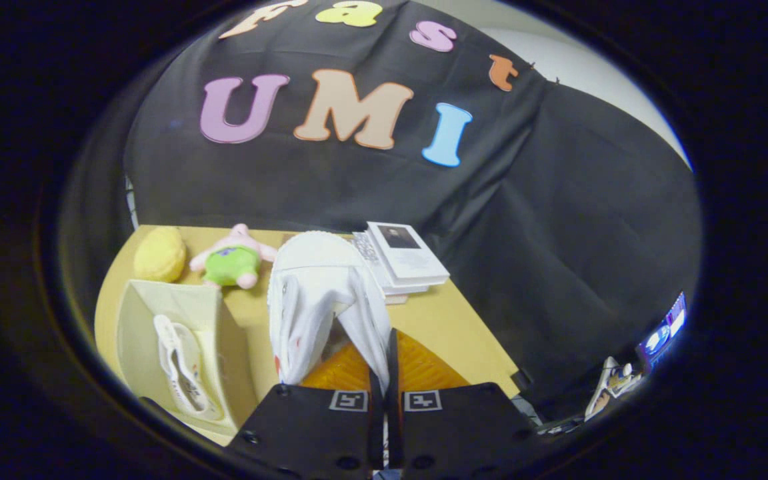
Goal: Open the storage box then place both shoes into the box .Put the left shoe in first, then the right shoe, with the right side of both shoes facing outward in a uniform manner.
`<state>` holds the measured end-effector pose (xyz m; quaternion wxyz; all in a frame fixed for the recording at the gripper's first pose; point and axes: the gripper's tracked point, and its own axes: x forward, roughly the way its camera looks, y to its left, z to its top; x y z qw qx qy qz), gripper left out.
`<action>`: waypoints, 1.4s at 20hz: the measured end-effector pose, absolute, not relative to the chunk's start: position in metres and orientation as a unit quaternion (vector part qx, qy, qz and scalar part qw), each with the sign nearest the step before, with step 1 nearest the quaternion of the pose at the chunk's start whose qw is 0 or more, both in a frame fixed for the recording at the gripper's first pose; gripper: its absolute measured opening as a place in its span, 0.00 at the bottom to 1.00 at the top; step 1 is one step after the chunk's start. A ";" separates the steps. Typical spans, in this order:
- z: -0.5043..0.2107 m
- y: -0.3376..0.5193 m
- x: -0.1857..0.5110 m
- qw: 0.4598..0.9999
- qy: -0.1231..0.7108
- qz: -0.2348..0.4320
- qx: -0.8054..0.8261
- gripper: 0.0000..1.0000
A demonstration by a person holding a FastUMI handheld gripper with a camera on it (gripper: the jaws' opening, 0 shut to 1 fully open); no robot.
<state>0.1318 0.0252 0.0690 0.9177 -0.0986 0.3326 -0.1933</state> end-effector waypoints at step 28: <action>-0.104 0.196 0.158 0.872 0.487 -0.049 -0.006 0.13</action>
